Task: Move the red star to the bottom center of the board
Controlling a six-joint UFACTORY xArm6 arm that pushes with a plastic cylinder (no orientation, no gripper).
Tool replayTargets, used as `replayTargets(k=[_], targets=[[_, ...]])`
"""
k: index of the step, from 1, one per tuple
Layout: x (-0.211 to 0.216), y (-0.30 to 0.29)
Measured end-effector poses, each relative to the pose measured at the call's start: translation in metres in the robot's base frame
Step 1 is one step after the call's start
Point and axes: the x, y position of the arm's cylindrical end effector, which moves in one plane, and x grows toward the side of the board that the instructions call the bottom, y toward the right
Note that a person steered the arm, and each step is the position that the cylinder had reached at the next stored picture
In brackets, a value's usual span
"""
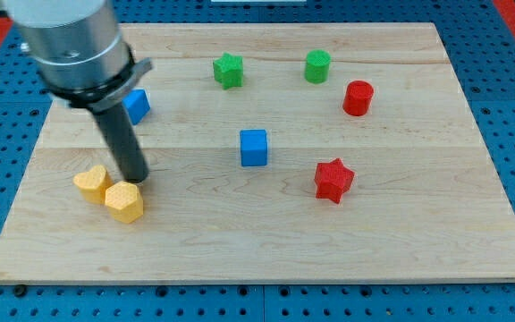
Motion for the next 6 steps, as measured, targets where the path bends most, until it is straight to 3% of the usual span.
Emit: replayTargets(k=[4, 6], targets=[[-0.026, 0.22], [0.028, 0.202]])
